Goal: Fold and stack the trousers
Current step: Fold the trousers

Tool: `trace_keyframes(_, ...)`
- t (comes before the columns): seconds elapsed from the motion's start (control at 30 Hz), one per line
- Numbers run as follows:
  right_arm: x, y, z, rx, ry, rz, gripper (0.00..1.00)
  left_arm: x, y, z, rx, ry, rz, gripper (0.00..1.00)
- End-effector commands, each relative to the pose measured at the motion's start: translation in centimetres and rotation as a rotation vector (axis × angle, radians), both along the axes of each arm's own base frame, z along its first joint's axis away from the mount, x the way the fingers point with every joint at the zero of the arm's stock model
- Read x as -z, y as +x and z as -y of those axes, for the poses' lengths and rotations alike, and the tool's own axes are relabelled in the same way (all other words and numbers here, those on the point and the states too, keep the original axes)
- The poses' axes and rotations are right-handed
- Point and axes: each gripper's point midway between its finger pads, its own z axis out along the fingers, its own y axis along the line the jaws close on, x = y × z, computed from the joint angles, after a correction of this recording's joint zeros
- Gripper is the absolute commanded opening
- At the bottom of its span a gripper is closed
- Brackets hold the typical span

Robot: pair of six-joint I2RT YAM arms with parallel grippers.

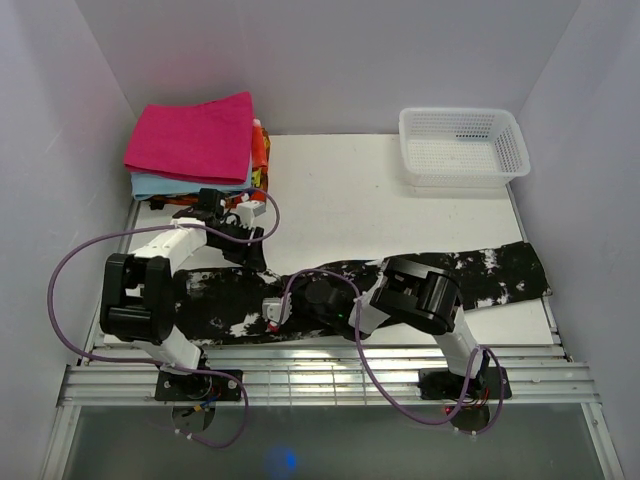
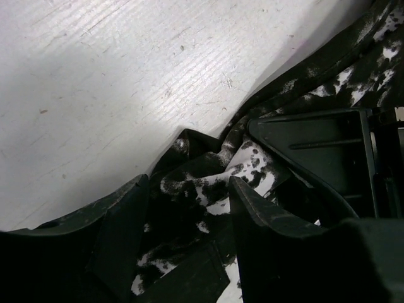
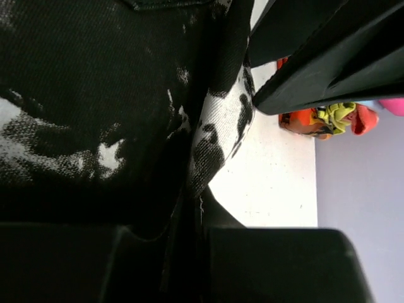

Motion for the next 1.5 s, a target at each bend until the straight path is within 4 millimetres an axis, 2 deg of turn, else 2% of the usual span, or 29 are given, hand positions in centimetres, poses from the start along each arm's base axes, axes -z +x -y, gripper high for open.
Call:
trace_keyframes(0.0,-1.3,0.4,0.1,0.02,0.049,0.1,0.08,0.5,-0.1,0.6,-0.033,-0.005,-0.022,0.63)
trace_keyframes(0.07,-1.6,0.3,-0.1,0.021,0.061,0.112,0.08,0.8,-0.3,0.9,-0.03,-0.013,-0.037,0.63)
trace_keyframes(0.17,-1.4,0.5,-0.1,0.035,0.058,0.12,0.08,0.9,-0.5,1.0,-0.033,-0.017,-0.054,0.47)
trace_keyframes(0.2,-1.2,0.6,-0.1,0.038,0.055,0.118,0.08,0.8,-0.5,1.1,-0.026,-0.021,-0.052,0.4)
trace_keyframes(0.23,-1.1,0.6,0.0,0.04,0.053,0.114,0.08,0.7,-0.5,1.0,-0.028,-0.023,-0.051,0.24)
trace_keyframes(0.3,-1.0,0.5,0.1,0.041,0.05,0.11,0.08,-0.2,-0.3,1.2,-0.015,-0.033,-0.028,0.09)
trace_keyframes(0.33,-0.9,0.5,0.2,0.04,0.047,0.109,0.15,-0.5,-0.2,1.2,-0.011,-0.031,-0.013,0.0)
trace_keyframes(0.4,-0.8,0.4,0.2,0.04,0.047,0.109,0.25,-1.9,0.4,1.2,-0.003,-0.035,0.041,0.0)
trace_keyframes(0.5,-0.5,0.4,0.4,0.048,0.036,0.102,0.6,-4.1,1.7,0.9,-0.017,-0.018,0.143,0.0)
trace_keyframes(0.53,-0.3,0.4,0.4,0.05,0.028,0.098,0.86,-5.0,2.4,0.8,-0.025,-0.014,0.19,0.0)
trace_keyframes(0.57,-0.2,0.4,0.4,0.053,0.028,0.093,1.0,-5.6,2.9,0.3,-0.034,0.008,0.231,0.0)
trace_keyframes(0.6,-0.1,0.4,0.5,0.055,0.023,0.092,0.9,-6.8,3.3,0.1,-0.047,0.018,0.287,0.0)
trace_keyframes(0.7,0.3,0.3,0.6,0.055,0.015,0.082,0.9,-8.1,4.8,-1.5,-0.103,0.091,0.399,0.0)
trace_keyframes(0.8,0.5,0.2,0.5,0.046,0.01,0.077,0.9,-7.8,5.7,-2.9,-0.141,0.162,0.469,0.0)
trace_keyframes(0.9,0.8,-0.1,0.4,0.029,0.002,0.059,0.9,-7.2,6.4,-3.3,-0.152,0.183,0.518,0.0)
trace_keyframes(1.0,1.3,-0.8,0.2,-0.005,-0.021,0.02,0.98,-6.3,7.3,-3.5,-0.165,0.193,0.549,0.0)
trace_keyframes(1.03,1.3,-1.0,0.0,-0.015,-0.022,0.014,1.0,-6.7,8.2,-3.6,-0.18,0.198,0.587,0.0)
trace_keyframes(1.07,1.5,-1.1,0.0,-0.019,-0.031,-0.004,1.0,-5.9,8.6,-3.7,-0.183,0.209,0.579,0.0)
trace_keyframes(1.13,1.0,-0.9,-0.9,-0.019,-0.025,-0.018,0.99,-6.0,9.9,-4.0,-0.202,0.224,0.609,0.0)
trace_keyframes(1.17,1.0,-0.9,-1.2,-0.019,-0.027,-0.041,0.98,-5.3,10.3,-4.1,-0.198,0.234,0.594,0.05)
trace_keyframes(1.2,0.3,-0.8,-1.6,-0.011,-0.014,-0.05,0.97,-6.4,11.2,-4.1,-0.206,0.236,0.616,0.16)
trace_keyframes(1.23,-0.1,-0.5,-2.1,-0.002,-0.025,-0.075,0.94,-6.6,11.4,-4.2,-0.21,0.242,0.602,0.26)
trace_keyframes(1.27,-0.5,-0.6,-2.5,0.005,-0.014,-0.11,0.93,-7.1,11.8,-4.3,-0.215,0.234,0.596,0.53)
trace_keyframes(1.3,-2.0,-0.3,-2.8,0.017,0.01,-0.122,0.91,-8.7,12.6,-4.3,-0.222,0.218,0.613,0.62)
trace_keyframes(1.33,-1.6,-0.5,-2.5,0.028,-0.026,-0.16,0.9,-9.1,12.3,-4.5,-0.227,0.207,0.589,0.67)
trace_keyframes(1.37,-3.1,-0.1,-3.2,0.045,0.007,-0.191,0.9,-9.8,12.3,-4.9,-0.235,0.179,0.581,0.71)
trace_keyframes(1.4,-4.6,0.2,-3.3,0.061,0.023,-0.205,0.9,-11.4,12.5,-5.3,-0.246,0.168,0.599,0.71)
trace_keyframes(1.43,-4.0,0.5,-2.3,0.088,-0.028,-0.249,0.9,-11.5,11.9,-5.7,-0.256,0.17,0.57,0.72)
trace_keyframes(1.47,-5.4,1.0,-2.6,0.109,-0.003,-0.289,0.9,-11.8,11.6,-7.0,-0.289,0.17,0.557,0.72)
